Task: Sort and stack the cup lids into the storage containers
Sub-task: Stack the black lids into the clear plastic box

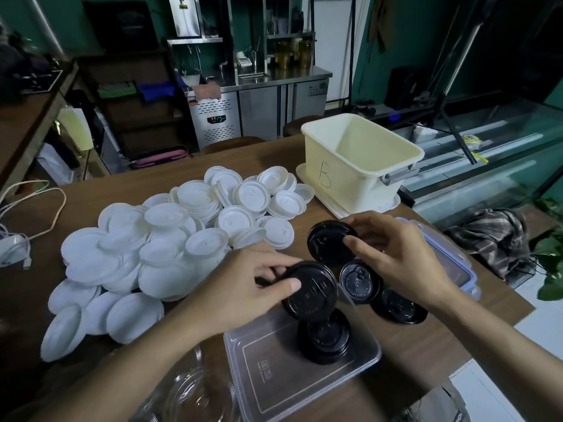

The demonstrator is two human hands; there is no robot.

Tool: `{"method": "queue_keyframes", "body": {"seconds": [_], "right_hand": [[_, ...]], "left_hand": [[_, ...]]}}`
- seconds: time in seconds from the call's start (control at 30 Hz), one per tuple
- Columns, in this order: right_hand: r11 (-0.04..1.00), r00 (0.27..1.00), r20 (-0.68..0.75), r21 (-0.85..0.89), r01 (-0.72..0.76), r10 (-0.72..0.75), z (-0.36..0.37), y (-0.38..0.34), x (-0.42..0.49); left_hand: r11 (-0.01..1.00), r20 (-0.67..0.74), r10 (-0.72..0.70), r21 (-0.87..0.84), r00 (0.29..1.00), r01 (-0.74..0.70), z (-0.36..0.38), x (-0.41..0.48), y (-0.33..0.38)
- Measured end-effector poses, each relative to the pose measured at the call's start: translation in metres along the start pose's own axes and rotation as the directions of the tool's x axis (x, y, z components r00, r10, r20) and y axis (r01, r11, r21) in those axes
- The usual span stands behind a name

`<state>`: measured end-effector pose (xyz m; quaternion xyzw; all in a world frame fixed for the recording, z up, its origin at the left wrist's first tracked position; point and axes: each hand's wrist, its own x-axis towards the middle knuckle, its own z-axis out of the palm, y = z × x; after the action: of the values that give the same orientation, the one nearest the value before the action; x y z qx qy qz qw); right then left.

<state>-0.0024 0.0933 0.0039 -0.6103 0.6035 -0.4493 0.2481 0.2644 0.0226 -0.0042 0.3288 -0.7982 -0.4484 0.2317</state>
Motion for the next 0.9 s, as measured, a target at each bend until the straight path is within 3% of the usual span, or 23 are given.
{"method": "queue_keyframes", "body": {"seconds": [0.23,0.4,0.47,0.63,0.9], "right_hand": [[0.997,0.997,0.003,-0.001,-0.077,0.077,-0.016,0.018,-0.026],[0.987,0.971,0.188,-0.088,-0.135,0.149,-0.016,0.028,-0.037],[0.984,0.951,0.274,-0.145,-0.103,0.14,-0.013,0.028,-0.039],[0.955,0.939,0.336,-0.294,0.029,0.074,-0.001,0.029,-0.039],[0.894,0.944,0.33,-0.419,0.158,-0.012,0.017,0.027,-0.043]], "left_hand": [[0.989,0.042,-0.035,0.143,0.998,0.029,0.047,-0.002,-0.017],[0.947,0.017,0.001,0.321,1.0,-0.006,0.056,0.0,-0.021],[0.944,0.017,0.027,0.328,1.0,-0.031,0.057,0.0,-0.022],[0.95,0.059,0.082,0.298,0.995,-0.096,0.05,-0.005,-0.018],[0.976,0.119,-0.015,0.219,0.993,-0.012,0.051,-0.016,-0.023]]}}
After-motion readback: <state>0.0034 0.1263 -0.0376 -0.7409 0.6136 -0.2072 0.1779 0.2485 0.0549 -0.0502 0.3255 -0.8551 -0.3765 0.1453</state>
